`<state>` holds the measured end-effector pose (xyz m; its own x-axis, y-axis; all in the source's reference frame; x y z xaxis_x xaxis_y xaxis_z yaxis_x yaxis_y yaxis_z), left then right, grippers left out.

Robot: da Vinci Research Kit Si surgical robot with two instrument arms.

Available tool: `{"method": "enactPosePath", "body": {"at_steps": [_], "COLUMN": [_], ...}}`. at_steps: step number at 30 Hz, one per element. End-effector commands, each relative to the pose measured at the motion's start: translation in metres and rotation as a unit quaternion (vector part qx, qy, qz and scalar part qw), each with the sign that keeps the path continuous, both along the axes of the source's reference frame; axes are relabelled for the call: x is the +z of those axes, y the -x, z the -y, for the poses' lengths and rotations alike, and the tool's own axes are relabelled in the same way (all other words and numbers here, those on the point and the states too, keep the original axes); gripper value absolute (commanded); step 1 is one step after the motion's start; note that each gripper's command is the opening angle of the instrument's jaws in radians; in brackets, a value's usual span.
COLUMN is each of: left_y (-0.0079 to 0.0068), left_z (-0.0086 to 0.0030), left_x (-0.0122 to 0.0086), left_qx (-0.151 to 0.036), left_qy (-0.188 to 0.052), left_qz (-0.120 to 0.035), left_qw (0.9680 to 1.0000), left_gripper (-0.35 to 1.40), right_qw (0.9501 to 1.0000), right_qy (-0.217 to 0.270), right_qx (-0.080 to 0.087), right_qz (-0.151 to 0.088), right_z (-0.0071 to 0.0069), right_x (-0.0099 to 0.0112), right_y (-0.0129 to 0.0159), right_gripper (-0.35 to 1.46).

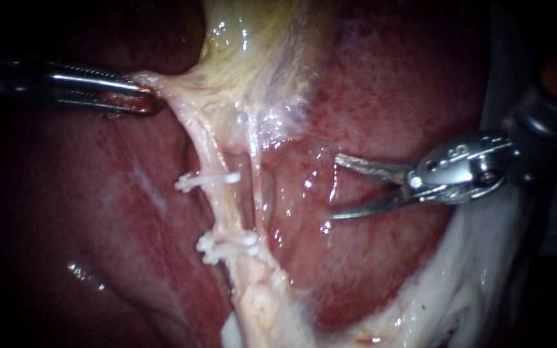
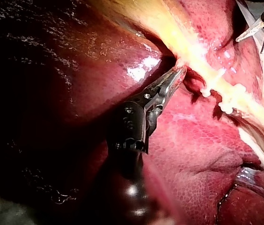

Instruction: Go to the cutting position left tube

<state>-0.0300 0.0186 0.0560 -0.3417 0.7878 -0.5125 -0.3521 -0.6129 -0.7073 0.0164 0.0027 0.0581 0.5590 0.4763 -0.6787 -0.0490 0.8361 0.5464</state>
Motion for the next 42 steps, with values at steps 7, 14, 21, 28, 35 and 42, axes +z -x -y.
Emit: {"method": "enactPosePath", "body": {"at_steps": [7,14,21,28,35,42], "left_y": [0.0002,0.0003,0.0004,0.0005,0.0005,0.0006], "left_z": [0.0000,0.0001,0.0002,0.0002,0.0002,0.0002], "left_x": [0.0001,0.0002,0.0003,0.0003,0.0003,0.0004], "left_qx": [-0.001,-0.002,-0.002,-0.002,-0.002,-0.002], "left_qy": [0.000,0.002,0.001,0.001,0.001,0.002], "left_qz": [-0.001,-0.002,-0.002,-0.002,-0.002,-0.002], "left_qw": [1.0000,1.0000,1.0000,1.0000,1.0000,1.0000], "left_gripper": [-0.35,-0.35,-0.35,-0.35,-0.35,-0.35], "right_qw": [0.9991,0.9965,0.9928,0.9913,0.9897,0.9828], "right_qy": [-0.036,-0.073,-0.106,-0.116,-0.120,-0.144], "right_qx": [-0.022,-0.037,-0.050,-0.058,-0.067,-0.079], "right_qz": [-0.009,-0.017,-0.025,-0.025,-0.042,-0.084], "right_z": [0.0016,0.0025,0.0022,0.0025,0.0027,0.0026], "right_x": [0.0023,0.0046,0.0071,0.0096,0.0100,0.0098], "right_y": [-0.0040,-0.0065,-0.0076,-0.0075,-0.0076,-0.0091], "right_gripper": [1.43,1.43,1.43,1.43,1.43,1.43]}}
